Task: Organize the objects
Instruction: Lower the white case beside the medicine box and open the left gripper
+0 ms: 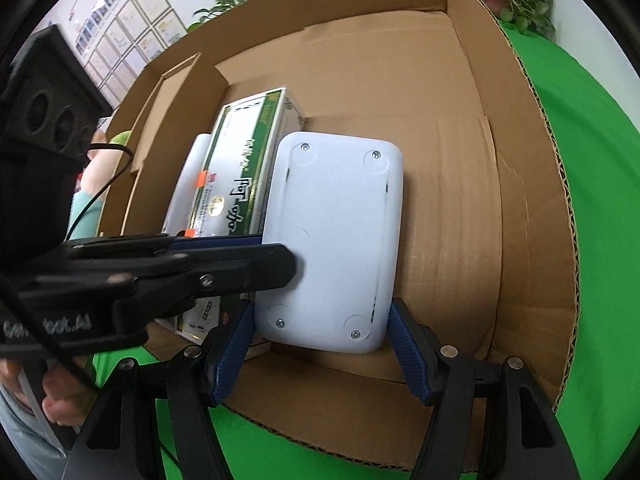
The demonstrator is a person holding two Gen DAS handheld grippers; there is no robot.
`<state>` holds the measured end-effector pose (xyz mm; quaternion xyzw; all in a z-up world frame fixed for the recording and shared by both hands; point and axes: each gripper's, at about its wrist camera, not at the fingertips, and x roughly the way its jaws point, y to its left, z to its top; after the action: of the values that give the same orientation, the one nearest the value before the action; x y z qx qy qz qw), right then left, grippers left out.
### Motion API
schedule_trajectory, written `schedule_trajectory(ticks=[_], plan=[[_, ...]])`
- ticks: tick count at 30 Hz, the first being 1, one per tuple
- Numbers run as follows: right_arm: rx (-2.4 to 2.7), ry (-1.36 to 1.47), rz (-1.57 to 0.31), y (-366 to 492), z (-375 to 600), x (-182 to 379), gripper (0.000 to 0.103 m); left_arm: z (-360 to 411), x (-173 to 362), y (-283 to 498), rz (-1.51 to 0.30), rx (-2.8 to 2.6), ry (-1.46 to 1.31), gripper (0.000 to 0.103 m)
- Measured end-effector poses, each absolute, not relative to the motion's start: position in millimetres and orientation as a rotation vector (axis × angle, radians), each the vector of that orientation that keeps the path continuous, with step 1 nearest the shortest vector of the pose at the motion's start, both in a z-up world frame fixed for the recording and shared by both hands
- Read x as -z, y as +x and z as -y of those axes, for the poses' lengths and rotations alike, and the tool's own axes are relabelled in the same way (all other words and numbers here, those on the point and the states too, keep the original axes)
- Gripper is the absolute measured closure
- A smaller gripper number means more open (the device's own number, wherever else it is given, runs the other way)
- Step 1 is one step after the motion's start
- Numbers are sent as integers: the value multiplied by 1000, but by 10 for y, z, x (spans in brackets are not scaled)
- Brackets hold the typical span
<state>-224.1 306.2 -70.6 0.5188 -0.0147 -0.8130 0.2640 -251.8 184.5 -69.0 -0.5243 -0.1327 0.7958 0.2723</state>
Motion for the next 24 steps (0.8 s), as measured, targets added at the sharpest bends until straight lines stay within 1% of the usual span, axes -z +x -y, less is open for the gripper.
schedule_trajectory(ticks=[10,13,14,15,17,22,24], plan=[[2197,1410,61,-2239,-3087,665,36,-1701,387,-2294,313,-2205,-1278,86],[2209,1387,46,-2228,-3078,637,37,-1649,327,-2205,289,-2236,-1249,84],[2214,1385,34,-2225,-3064,637,41,-1625,311,-2170,282,-2248,-1241,84],[2228,1384,8,-2217,-3042,640,47,-1600,305,-2198,278,-2258,-1235,84],[2252,1383,-40,-2212,-3015,655,55,-1624,254,-2104,271,-2280,-1216,84],[2263,1368,-42,-2139,-3143,626,56,-1387,198,-1896,212,-2412,-1131,83],[2304,1343,-61,-2101,-3119,587,56,-1229,40,-1836,161,-2514,-1081,83]])
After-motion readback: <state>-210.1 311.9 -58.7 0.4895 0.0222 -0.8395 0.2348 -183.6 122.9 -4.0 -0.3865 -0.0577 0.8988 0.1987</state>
